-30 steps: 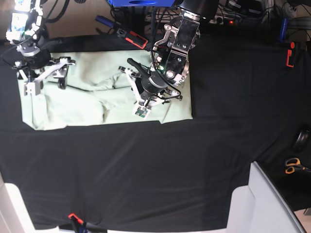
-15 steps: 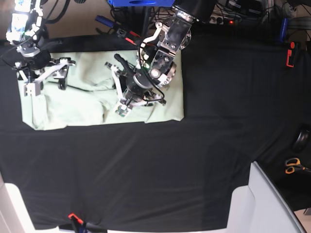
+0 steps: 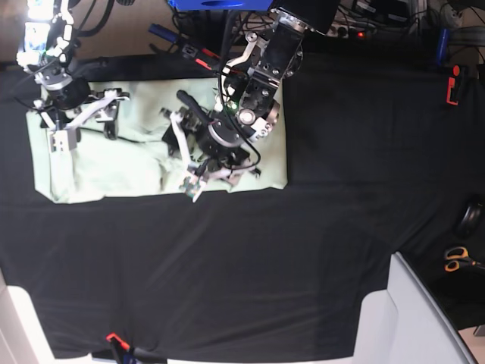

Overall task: Fold the T-shirt properly
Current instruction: 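Release the folded end and raise the left gripper away to rest, then grasp the folded shirt's middle with the right gripper and tuck it, then press and smooth the folded layers with the right gripper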

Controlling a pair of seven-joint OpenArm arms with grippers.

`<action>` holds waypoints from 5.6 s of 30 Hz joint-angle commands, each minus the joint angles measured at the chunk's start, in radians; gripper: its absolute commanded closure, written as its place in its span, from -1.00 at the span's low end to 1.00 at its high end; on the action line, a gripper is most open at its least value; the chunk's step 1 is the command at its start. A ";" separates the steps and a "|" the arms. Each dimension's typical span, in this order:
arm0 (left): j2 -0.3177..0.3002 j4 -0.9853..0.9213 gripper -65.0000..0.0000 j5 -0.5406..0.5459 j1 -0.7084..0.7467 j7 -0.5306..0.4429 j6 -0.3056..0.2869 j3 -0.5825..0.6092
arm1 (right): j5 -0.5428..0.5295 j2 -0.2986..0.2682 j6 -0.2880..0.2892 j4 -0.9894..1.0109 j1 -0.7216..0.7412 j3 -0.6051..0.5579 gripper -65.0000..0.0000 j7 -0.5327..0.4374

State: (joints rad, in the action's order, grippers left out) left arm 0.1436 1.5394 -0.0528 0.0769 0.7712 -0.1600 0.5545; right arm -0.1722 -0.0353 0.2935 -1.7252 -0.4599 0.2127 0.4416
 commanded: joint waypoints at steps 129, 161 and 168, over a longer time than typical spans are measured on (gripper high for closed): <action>-0.180 0.210 1.00 -0.284 0.292 -0.020 -0.102 -1.175 | 0.003 -0.039 -0.586 0.113 0.224 -0.810 1.00 0.271; -0.180 0.210 1.00 -0.292 0.294 -0.020 -0.102 -1.181 | 0.004 -0.030 -0.586 0.363 0.476 -0.824 1.00 0.236; -0.180 0.209 1.00 -0.292 0.294 -0.020 -0.102 -1.178 | 0.004 -0.042 -0.578 0.434 0.537 -0.826 1.00 0.225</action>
State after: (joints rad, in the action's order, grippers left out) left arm -0.0250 1.7340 -0.3363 0.3687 0.7624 -0.2699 -0.6209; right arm -0.1764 -0.0750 -0.2859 -1.2774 0.0566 -0.6140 0.6868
